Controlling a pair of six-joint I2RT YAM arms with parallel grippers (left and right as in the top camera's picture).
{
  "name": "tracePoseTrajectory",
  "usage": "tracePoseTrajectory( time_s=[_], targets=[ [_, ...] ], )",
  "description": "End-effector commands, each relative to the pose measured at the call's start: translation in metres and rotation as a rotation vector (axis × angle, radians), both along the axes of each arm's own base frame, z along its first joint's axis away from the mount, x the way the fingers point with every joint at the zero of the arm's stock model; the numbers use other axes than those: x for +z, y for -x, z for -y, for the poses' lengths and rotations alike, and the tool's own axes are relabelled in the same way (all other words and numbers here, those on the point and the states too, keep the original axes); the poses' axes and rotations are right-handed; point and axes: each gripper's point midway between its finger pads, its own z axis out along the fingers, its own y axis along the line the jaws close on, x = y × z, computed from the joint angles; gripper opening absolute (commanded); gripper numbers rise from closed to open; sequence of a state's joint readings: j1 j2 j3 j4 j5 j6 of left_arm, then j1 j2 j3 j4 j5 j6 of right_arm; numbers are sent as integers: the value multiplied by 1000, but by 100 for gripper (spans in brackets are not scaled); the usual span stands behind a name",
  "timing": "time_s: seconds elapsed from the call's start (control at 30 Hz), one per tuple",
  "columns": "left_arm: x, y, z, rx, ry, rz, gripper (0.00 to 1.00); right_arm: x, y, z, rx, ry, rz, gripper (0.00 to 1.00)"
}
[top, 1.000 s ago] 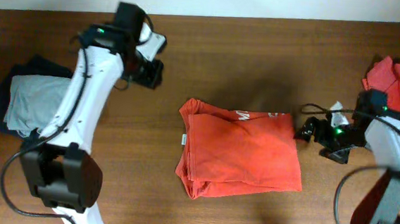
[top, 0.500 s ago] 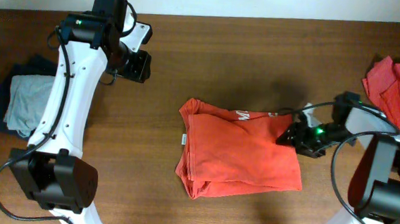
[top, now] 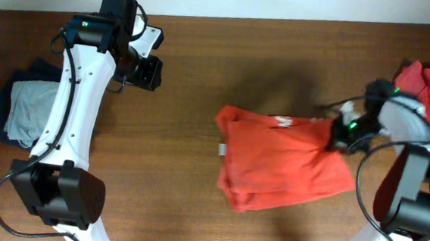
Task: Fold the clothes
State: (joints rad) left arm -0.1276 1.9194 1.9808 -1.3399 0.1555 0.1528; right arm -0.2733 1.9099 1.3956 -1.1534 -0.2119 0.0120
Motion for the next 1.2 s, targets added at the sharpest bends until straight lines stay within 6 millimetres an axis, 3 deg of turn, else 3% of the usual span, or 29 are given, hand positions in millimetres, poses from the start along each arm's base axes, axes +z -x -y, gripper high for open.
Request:
tracePoseTrajectory(
  time_s=[0.0,0.1,0.2,0.53,0.7,0.83,0.97,1.1,1.17],
  targets=[
    [12,0,-4,13,-1,33,52,62,-23,37,-60,233,102,4],
    [12,0,-4,13,-1,32,52,80,-27,22,-20,229,111,4],
    [12,0,-4,13,-1,32,52,78,-23,-1,18,219,80,4],
    [12,0,-4,13,-1,32,52,35,-2,-114,199,211,26,5],
    [12,1,-4,13,-2,29,52,12,10,-156,240,211,42,9],
    [12,1,-4,13,-2,29,52,-12,21,-175,253,209,52,11],
    [12,1,-4,13,-2,29,52,-32,31,-181,226,209,49,10],
    [12,0,-4,13,-2,30,53,-35,34,-186,226,198,49,18],
    [12,0,-4,13,-2,31,53,-29,34,-199,253,125,53,21]
  ],
)
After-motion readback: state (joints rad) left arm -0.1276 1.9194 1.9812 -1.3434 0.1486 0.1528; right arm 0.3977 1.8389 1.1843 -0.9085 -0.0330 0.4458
